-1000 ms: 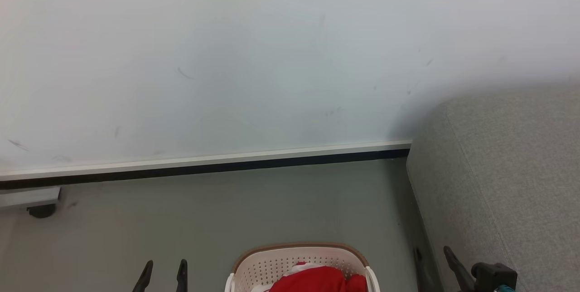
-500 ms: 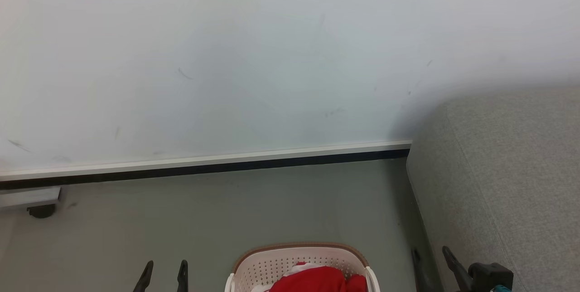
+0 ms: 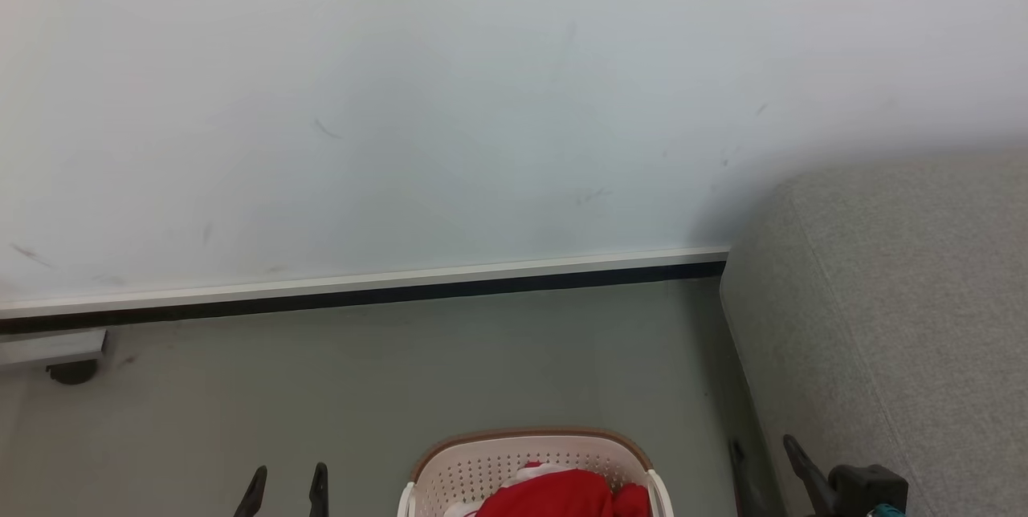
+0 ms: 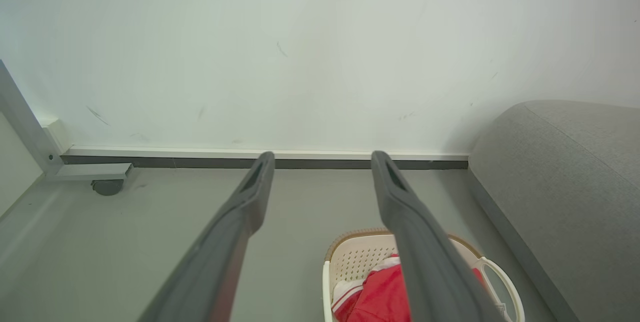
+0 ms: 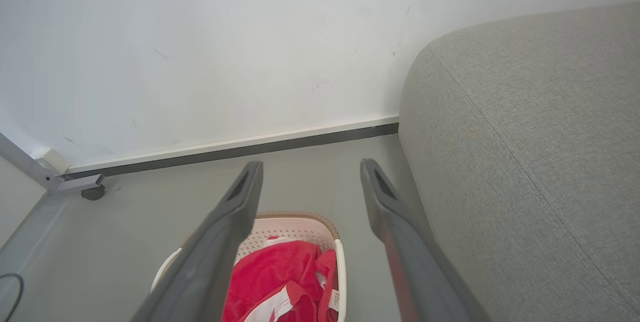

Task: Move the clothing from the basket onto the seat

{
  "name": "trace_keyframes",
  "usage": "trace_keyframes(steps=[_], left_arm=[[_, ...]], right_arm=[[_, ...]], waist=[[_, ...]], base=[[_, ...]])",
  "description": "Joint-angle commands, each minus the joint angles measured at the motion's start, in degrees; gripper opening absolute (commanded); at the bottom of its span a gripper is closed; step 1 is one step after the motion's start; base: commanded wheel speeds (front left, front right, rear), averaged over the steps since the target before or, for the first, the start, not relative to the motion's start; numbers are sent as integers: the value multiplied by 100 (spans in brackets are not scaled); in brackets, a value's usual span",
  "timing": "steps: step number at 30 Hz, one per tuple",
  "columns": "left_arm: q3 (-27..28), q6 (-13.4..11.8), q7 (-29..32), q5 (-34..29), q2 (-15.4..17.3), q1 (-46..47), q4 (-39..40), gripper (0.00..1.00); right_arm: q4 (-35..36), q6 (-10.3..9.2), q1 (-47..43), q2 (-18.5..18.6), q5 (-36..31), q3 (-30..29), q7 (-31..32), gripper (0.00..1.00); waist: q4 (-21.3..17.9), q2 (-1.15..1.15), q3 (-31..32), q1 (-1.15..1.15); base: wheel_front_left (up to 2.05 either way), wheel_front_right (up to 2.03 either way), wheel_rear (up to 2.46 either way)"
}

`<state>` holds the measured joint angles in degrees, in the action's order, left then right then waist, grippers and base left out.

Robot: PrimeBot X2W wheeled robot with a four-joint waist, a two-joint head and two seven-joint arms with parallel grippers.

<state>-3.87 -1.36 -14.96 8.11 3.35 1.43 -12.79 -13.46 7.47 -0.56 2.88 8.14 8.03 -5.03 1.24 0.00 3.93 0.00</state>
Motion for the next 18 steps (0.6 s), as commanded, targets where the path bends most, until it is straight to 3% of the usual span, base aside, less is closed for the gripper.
trace_keyframes(steps=[1,9,18], left_arm=[[31,-3,-39,62,0,-18,-36,100],[-34,34,-34,223,-18,108,-400,100],[-292,81,-31,585,-37,530,-1160,100]], right_arm=[[27,3,-8,-13,-84,3,13,100],[99,4,111,-13,-268,101,37,100],[340,3,274,56,-541,305,161,100]], waist=[[-14,0,-10,0],[-316,0,-154,0],[-1000,0,-597,0]], base=[[0,0,0],[0,0,0],[0,0,0]])
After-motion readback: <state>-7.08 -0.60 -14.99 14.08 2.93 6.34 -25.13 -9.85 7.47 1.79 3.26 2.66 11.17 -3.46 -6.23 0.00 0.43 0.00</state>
